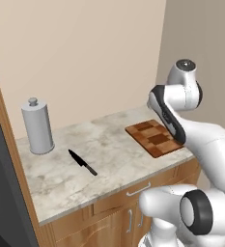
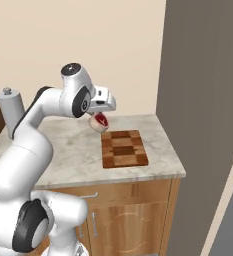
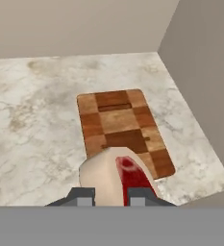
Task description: Retrieve the steak from the fridge and place it on the cutting board.
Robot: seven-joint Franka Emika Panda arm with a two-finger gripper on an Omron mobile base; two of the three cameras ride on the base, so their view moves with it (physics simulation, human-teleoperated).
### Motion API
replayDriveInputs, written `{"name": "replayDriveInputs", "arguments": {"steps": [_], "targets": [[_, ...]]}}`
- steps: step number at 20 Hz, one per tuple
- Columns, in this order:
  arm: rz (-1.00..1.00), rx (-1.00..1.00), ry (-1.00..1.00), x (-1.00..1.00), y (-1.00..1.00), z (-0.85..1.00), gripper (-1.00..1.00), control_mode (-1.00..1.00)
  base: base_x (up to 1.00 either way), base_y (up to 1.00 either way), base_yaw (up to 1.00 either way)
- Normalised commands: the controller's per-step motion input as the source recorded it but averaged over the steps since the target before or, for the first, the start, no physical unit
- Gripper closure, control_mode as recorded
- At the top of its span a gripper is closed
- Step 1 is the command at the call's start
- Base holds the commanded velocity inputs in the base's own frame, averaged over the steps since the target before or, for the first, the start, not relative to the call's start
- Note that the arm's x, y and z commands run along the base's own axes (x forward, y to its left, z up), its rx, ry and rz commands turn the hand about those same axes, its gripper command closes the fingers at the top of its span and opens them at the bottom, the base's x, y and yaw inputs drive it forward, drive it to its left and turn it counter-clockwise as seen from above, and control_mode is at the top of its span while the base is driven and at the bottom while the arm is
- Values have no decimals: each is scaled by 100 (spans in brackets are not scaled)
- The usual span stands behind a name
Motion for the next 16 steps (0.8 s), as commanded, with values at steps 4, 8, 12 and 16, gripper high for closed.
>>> {"name": "replayDriveInputs", "arguments": {"steps": [4, 8, 12, 16], "targets": [[15, 0, 0, 49, -39, -39, 100, -100, 0, 0, 0], [17, 0, 0, 47, -36, -42, 100, -100, 0, 0, 0], [16, -3, 0, 46, -4, -47, 100, -100, 0, 0, 0], [14, -9, 0, 39, 0, -61, 100, -100, 0, 0, 0]]}}
